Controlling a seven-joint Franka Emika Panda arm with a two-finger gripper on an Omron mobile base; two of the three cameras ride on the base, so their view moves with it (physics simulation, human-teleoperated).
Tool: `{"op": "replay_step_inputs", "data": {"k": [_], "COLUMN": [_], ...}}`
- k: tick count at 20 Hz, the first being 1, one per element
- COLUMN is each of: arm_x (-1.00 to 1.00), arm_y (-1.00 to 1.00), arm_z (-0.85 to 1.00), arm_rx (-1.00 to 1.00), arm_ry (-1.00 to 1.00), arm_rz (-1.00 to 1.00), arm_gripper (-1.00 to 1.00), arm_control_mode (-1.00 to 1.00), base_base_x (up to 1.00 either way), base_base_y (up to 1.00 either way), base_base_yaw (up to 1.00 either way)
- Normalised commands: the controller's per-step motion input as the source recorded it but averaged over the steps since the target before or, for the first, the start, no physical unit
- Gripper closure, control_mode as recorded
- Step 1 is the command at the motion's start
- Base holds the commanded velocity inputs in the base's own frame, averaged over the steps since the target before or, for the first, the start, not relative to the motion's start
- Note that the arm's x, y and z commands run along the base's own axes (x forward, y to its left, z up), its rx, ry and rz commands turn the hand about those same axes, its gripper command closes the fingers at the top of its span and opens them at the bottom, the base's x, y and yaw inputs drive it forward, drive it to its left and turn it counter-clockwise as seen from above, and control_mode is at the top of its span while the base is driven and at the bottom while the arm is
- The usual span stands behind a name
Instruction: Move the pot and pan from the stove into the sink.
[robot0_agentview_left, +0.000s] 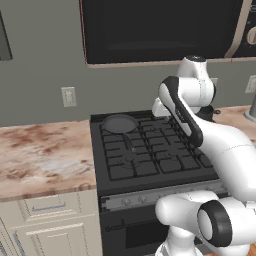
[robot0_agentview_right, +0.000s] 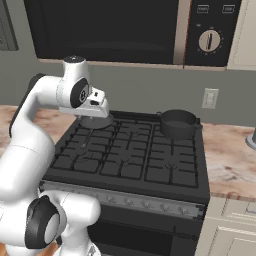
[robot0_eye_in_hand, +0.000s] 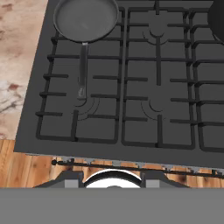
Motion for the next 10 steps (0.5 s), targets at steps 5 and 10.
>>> {"op": "replay_step_inputs", "data": {"k": [5, 10], "arm_x": [0.00, 0.00], "arm_y": [0.00, 0.00], "arm_z": [0.00, 0.00], "arm_rx": [0.01, 0.00], "arm_ry": [0.00, 0.00], "arm_rz": [0.00, 0.00], "arm_gripper": [-1.00, -1.00], "arm_control_mode": [-1.00, -1.00], "base_base_x": [0.00, 0.00], "base_base_y": [0.00, 0.00], "base_base_yaw": [0.00, 0.00]}}
